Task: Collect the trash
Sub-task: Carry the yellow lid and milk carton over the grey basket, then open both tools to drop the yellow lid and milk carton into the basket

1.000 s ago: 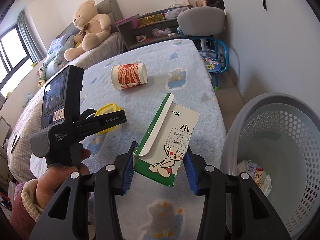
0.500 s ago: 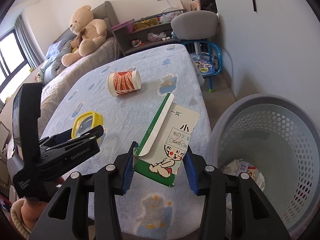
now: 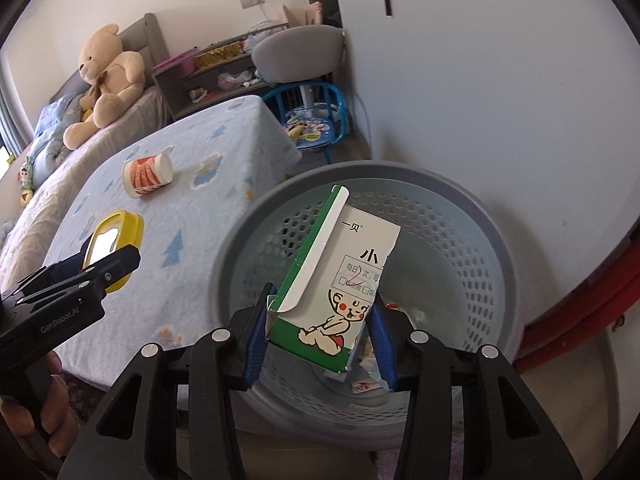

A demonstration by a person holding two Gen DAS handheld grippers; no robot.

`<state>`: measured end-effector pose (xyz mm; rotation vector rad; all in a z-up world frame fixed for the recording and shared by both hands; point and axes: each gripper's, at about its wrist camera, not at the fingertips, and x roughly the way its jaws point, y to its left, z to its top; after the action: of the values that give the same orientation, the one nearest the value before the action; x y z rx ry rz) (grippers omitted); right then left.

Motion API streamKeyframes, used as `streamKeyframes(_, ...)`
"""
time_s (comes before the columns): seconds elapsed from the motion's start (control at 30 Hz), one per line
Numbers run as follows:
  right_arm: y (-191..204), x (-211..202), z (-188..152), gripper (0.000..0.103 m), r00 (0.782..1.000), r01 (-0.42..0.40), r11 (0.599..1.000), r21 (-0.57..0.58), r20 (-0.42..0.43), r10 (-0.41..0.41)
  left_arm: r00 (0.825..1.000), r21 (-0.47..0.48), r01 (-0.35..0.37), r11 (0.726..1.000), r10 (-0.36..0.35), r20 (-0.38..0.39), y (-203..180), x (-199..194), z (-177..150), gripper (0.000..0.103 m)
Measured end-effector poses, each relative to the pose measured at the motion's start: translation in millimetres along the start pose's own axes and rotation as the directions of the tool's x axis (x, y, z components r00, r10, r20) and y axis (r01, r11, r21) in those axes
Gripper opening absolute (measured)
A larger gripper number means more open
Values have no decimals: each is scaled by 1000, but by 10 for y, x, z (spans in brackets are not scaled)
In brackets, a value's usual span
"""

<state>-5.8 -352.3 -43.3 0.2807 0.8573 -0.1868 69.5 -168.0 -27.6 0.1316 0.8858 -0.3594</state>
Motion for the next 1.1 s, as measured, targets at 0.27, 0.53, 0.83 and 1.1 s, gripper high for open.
streamKeyframes(0.27,-297,-25,47,44,1000,24,999,29,11,-25,1000,82,30,996,-30,-8,-483,97,99,70)
streamKeyframes(0.53,-449,136,32,44,999,6,999,38,-41,-4,999,110,36,993,-33,-31,-720,252,140,70)
streamKeyframes(0.83,-576,187,66,47,999,7,997,74,-40,-4,998,120,46,992,-42,-38,-863,364,166,71)
streamKeyframes(1.1,-616,131,71,61,1000,13,996,91,-7,-12,999,118,25,993,-20,-46,-880,391,146,78)
